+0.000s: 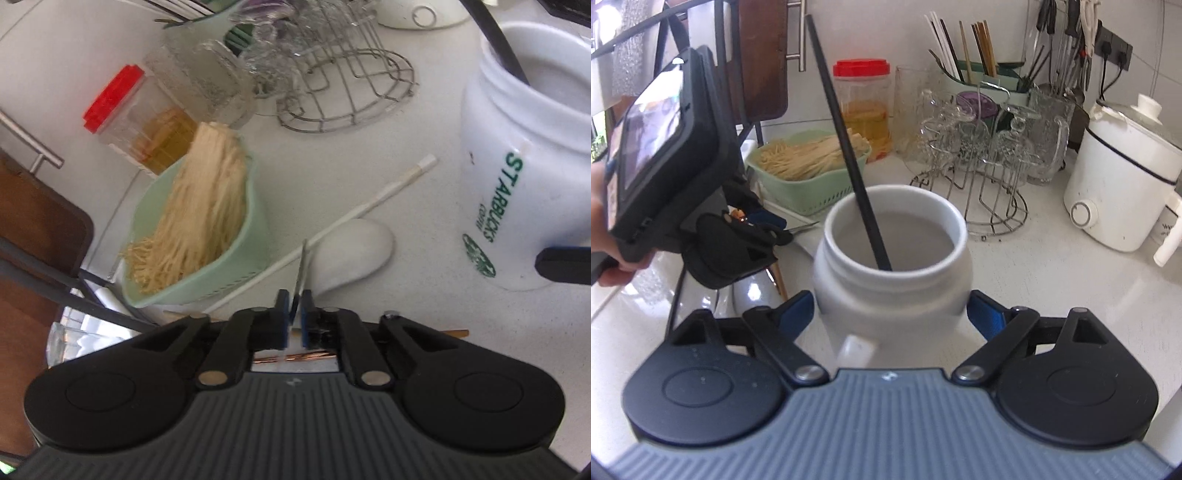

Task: Organize utensils
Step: 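Grasp the silver spoon handle with the left tool, then lift the silver spoon with the left tool and carry it over the jar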

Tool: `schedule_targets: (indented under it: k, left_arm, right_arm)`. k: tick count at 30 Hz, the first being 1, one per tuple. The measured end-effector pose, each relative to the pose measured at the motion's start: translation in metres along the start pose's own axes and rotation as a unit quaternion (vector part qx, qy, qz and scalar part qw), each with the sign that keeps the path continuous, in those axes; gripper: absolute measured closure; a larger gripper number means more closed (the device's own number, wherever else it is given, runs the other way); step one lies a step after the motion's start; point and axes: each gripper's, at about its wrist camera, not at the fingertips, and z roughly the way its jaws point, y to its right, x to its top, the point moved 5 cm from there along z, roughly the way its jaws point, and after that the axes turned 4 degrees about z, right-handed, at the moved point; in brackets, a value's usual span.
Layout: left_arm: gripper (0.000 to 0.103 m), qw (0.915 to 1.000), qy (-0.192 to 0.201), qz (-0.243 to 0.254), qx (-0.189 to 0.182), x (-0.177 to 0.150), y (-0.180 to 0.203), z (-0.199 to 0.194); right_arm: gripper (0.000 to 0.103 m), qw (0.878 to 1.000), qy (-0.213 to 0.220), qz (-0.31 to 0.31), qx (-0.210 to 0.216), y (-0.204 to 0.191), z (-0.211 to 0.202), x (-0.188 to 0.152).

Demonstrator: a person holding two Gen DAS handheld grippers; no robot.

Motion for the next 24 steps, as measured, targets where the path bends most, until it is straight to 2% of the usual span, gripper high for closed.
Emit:
schedule_targets:
  k: [5, 12, 19, 24]
  left_arm:
    - [0.101, 0.9992, 0.011, -0.039, 0.0, -0.001, -0.011, -0.012]
    - [0.101, 0.9942, 0.025, -0.104, -0.009, -0.002, -0.017, -0.029]
    - [0.101, 0.9838, 0.051, -0.171, -0.009, -0.002, -0.025, -0.061]
    - [0.102, 0.9715, 0.072, -0.226, 0.006, -0.001, -0.033, -0.095]
  right_arm:
    - [0.012, 1.0, 0.007, -0.001, -0.011, -0.002, 0.005, 0.004]
    - [0.011, 1.0, -0.006, -0.01, -0.004, 0.0, 0.009, 0.006]
    - [0.011, 1.0, -0.013, -0.015, 0.004, 0.0, 0.01, 0.007]
    - [0.012, 0.999, -0.022, -0.021, 0.013, 0.0, 0.011, 0.01]
